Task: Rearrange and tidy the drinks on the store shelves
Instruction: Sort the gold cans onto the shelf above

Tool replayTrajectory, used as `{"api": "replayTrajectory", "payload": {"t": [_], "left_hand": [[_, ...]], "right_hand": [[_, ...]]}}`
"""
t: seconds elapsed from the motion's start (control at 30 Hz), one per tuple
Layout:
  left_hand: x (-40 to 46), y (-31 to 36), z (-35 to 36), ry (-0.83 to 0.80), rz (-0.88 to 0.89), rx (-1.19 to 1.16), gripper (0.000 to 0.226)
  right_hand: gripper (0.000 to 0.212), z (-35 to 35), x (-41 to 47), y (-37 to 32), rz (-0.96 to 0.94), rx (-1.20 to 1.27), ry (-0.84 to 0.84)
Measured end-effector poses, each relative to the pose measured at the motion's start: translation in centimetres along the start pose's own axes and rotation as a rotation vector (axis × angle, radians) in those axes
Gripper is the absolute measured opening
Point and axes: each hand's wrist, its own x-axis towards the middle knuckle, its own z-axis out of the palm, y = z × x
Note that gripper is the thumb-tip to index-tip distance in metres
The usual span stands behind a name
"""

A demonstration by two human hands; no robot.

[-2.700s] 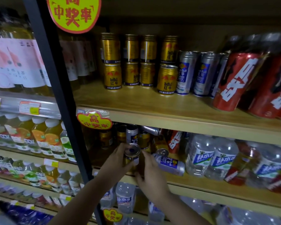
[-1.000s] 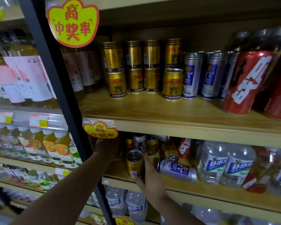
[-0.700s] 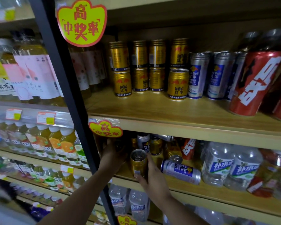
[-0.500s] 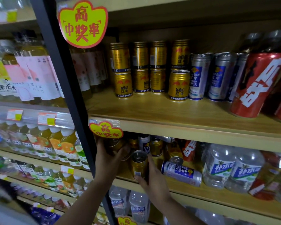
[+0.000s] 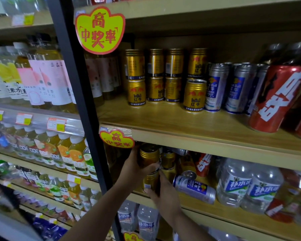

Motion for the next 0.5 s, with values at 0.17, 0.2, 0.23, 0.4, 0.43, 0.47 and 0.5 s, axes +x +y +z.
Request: {"api": "replayTrajectory", "payload": {"t": [0.17, 0.2, 0.23, 0.4, 0.43, 0.47, 0.5], "left_hand": [[-0.8, -1.2, 0.0, -0.042, -0.043, 0.083, 0.07], [-0.9, -1.2, 0.1, -0.034, -0.043, 0.083, 0.069], [-0.9, -1.1, 0.1, -0.029, -0.046, 0.086, 0.068], [-1.5, -0.6, -0.3, -0.039, -0.025, 0.107, 0.069], [-2.0, -0.6, -0.3, -0.049, -0.02, 0.113, 0.068], [-2.4, -0.6, -0.3, -0.056, -0.018, 0.118, 0.067], [-2.9, -0.5, -0.3, -0.058, -0.018, 0.123, 0.067]], "right_hand": [[0.072, -0.1, 0.2, -0.2, 0.008, -0.031, -0.009], [0.072, -0.3, 0.2, -0.3, 0.014, -0.02, -0.017], [0.071, -0.4, 0.3, -0.6, 0.025, 0.004, -0.029], [0.06, -1.1, -0.6, -1.6, 0.028, 0.062, -0.094], [0.056, -1.2, -1.1, -1.7, 0.016, 0.067, -0.091], [0.053, -1.3, -1.7, -1.7, 0.006, 0.079, -0.087], [0.052, -1.4, -2.3, -1.7, -0.001, 0.104, -0.083]]}}
